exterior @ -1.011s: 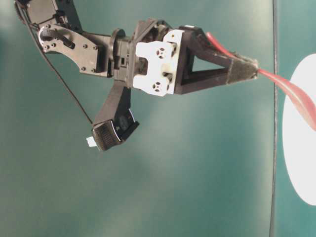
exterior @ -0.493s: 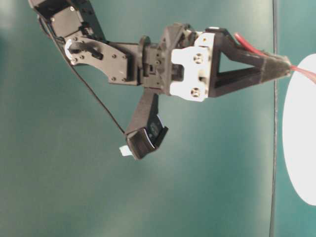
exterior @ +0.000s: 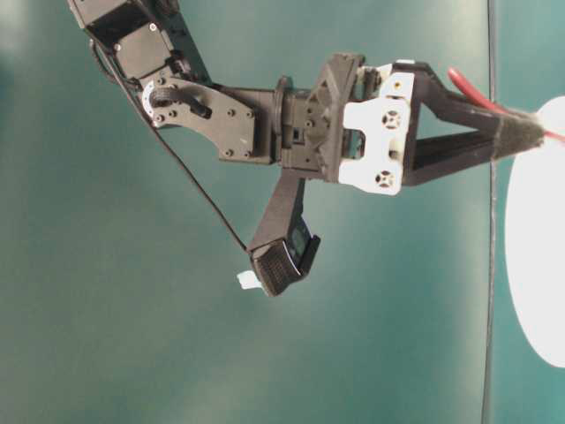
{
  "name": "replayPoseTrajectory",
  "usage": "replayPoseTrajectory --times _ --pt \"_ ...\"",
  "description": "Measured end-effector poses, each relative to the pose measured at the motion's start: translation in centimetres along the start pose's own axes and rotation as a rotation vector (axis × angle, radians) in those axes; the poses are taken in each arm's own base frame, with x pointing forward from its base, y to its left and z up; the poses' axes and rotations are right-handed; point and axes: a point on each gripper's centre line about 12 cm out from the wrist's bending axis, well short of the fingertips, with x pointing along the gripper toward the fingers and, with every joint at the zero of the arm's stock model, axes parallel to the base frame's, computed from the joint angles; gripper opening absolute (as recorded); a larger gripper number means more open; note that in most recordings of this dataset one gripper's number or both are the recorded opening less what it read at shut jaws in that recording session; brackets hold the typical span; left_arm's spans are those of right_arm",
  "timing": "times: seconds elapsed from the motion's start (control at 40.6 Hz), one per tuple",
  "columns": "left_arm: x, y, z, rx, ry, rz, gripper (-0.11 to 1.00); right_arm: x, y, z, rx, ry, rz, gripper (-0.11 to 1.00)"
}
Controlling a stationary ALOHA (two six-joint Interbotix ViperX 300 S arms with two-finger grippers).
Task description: Scoop the yellow hexagonal prism block from the bowl with a spoon using the right arm.
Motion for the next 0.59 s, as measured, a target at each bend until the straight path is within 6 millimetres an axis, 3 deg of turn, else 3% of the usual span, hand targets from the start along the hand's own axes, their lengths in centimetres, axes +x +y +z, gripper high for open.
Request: replayPoseTrajectory --times 0.592 --pt "-0.1 0.0 0.1 -0.005 -0.005 0.0 0.0 0.9 0.6 1.1 -0.011 -0.084 0.018 0.24"
